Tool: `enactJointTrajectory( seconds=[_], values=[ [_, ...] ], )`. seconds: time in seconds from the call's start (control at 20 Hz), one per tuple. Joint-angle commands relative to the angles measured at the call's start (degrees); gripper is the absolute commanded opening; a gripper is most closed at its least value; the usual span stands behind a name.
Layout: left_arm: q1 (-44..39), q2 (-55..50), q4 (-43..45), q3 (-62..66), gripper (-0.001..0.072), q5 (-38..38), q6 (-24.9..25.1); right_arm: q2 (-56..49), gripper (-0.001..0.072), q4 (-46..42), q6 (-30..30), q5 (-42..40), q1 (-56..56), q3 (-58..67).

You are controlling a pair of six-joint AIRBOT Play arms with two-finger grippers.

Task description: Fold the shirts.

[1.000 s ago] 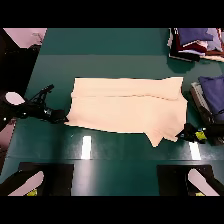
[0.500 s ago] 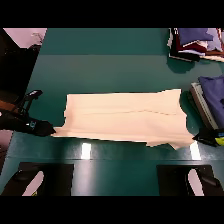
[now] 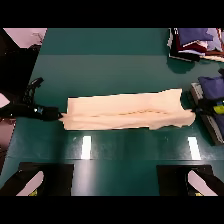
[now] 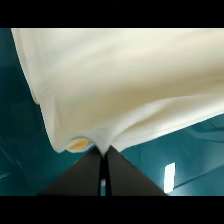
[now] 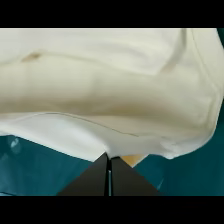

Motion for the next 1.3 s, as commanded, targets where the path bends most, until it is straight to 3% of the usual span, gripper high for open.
enactJointTrajectory(
  seconds=[0.0, 0.45, 0.5, 0.55, 0.6, 0.65, 0.75, 0.85, 0.9, 0.95, 1.0, 1.25],
  values=[
    [0.04, -8.35, -0.52, 5.46, 0.0025, 7.98, 0.15, -12.70, 0.0012, 0.31, 0.04, -3.65, 3.89, 8.76],
    [0.04, -25.77, -1.07, 17.18, 0.0026, 11.85, 1.62, -30.32, 0.0016, 1.05, 1.55, -6.32, 5.49, 24.17],
    [0.04, -26.10, -1.14, 17.18, 0.0027, 12.98, 1.33, -31.34, 0.0054, 2.93, 1.55, -8.28, 5.44, 24.90],
    [0.04, -26.08, -1.20, 17.20, 0.0055, 13.81, 1.01, -32.30, 0.0339, 6.34, 1.51, -9.97, 4.70, 25.59],
    [0.04, -26.05, -1.57, 17.20, 0.0332, 14.40, 0.98, -33.31, 0.0550, 10.10, 1.40, -10.86, 3.63, 26.38],
    [0.07, -26.03, -2.03, 17.29, 0.0538, 14.16, 0.94, -34.14, 0.0558, 13.27, 0.52, -10.40, 2.56, 27.36],
    [0.04, -25.57, -2.01, 17.38, 0.0547, 11.28, 1.22, -34.07, 0.0557, 14.71, -3.17, -6.32, -0.15, 27.69],
    [0.04, -25.51, -1.92, 17.33, 0.0546, 7.02, 1.22, -33.20, 0.0557, 13.64, -6.54, -1.25, -2.67, 25.90],
    [0.04, -25.51, -2.08, 17.29, 0.0422, 4.90, 1.22, -32.52, 0.0557, 13.64, -7.63, 0.33, -4.22, 23.82],
    [0.04, -25.51, -2.08, 17.29, 0.0137, 3.52, 1.38, -32.00, 0.0557, 13.64, -8.26, 0.63, -5.66, 21.55],
    [0.04, -25.51, -2.36, 17.29, 0.0033, 3.15, 1.81, -31.76, 0.0558, 13.81, -8.70, 0.37, -7.39, 19.08],
    [-0.02, -25.53, -5.44, 17.29, 0.0034, 2.64, 1.64, -33.16, 0.0606, 17.29, -13.73, -2.16, -12.83, 10.56]
  ],
)
